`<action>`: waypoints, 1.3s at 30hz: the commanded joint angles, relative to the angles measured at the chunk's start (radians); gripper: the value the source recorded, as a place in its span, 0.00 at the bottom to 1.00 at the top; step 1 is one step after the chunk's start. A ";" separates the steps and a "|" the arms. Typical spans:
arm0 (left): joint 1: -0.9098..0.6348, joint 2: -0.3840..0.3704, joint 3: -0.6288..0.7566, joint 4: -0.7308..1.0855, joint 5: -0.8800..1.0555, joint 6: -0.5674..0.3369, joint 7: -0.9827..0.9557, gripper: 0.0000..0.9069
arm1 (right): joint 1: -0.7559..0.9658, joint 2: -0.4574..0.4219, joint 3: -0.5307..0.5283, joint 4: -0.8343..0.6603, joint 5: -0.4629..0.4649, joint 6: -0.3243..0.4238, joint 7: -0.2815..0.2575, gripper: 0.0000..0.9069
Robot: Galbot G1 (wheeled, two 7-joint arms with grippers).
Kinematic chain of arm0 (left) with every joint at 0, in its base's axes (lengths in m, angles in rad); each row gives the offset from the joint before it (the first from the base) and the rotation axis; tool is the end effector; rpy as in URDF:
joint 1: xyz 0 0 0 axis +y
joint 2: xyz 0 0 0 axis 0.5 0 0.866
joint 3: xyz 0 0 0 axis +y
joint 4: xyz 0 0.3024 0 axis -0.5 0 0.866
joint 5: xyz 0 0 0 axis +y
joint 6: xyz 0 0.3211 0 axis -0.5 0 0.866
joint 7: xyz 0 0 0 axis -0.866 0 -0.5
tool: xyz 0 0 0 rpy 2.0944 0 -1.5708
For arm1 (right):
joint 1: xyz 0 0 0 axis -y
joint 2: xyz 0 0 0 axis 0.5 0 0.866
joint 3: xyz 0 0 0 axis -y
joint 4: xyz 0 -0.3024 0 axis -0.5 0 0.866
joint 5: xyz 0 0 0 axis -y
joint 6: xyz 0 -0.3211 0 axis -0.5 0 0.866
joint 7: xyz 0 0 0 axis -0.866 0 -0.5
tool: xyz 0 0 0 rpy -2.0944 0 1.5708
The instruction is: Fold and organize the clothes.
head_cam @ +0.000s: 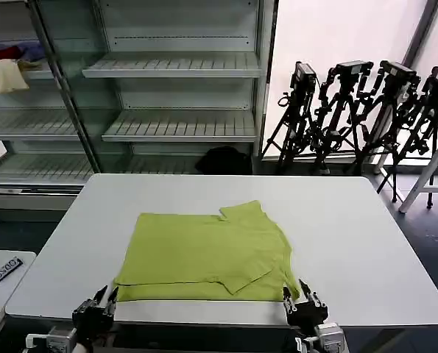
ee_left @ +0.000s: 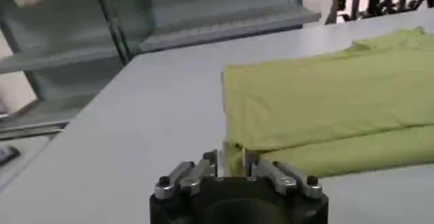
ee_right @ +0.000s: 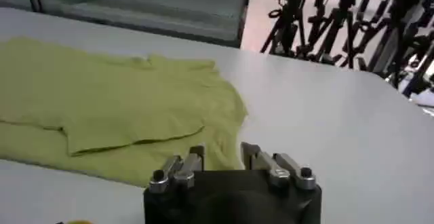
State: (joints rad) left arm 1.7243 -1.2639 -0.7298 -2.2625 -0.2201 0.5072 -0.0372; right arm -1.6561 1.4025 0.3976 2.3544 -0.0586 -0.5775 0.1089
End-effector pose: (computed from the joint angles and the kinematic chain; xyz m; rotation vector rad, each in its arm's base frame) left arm 0.1400 0.0778 -0.2122 0.0476 -2.6711 -0.2201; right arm 0.1396 0.0155 -0.1943 0.0761 -2.7336 0.2524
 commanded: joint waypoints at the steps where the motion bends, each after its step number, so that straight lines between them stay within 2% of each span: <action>1: -0.116 0.014 -0.101 -0.022 -0.068 -0.004 -0.001 1.00 | 0.261 0.014 0.046 -0.033 0.003 -0.006 -0.049 1.00; 4: -0.224 0.049 -0.075 0.030 -0.097 0.009 0.046 1.00 | 0.398 0.017 0.021 -0.136 0.015 -0.009 -0.088 1.00; 8: -0.383 0.081 -0.036 0.135 -0.144 0.040 0.117 1.00 | 0.547 0.016 -0.003 -0.299 0.070 -0.011 -0.083 1.00; 10: -0.511 0.099 0.002 0.234 -0.149 0.066 0.146 1.00 | 0.649 0.024 -0.017 -0.406 0.095 -0.012 -0.072 1.00; 17: -0.781 0.142 0.132 0.487 -0.098 0.070 0.216 1.00 | 0.875 0.078 -0.043 -0.728 0.134 -0.010 -0.073 1.00; 20: -0.863 0.140 0.187 0.621 -0.060 0.070 0.253 1.00 | 0.911 0.102 -0.042 -0.798 0.133 -0.009 -0.082 1.00; 25: -0.946 0.126 0.240 0.738 -0.024 0.070 0.281 1.00 | 0.950 0.138 -0.039 -0.899 0.112 -0.007 -0.088 1.00; 31: -0.999 0.117 0.276 0.826 0.017 0.071 0.306 1.00 | 0.963 0.158 -0.034 -0.946 0.092 -0.005 -0.093 1.00; 39: -0.995 0.126 0.286 0.868 0.019 0.070 0.339 1.00 | 0.965 0.166 -0.027 -0.961 0.091 -0.004 -0.092 1.00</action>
State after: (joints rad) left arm 0.8326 -1.1453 -0.4936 -1.5441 -0.2274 0.5729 0.2520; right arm -0.7802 1.5387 0.3688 1.5414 0.0343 -0.5828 0.0193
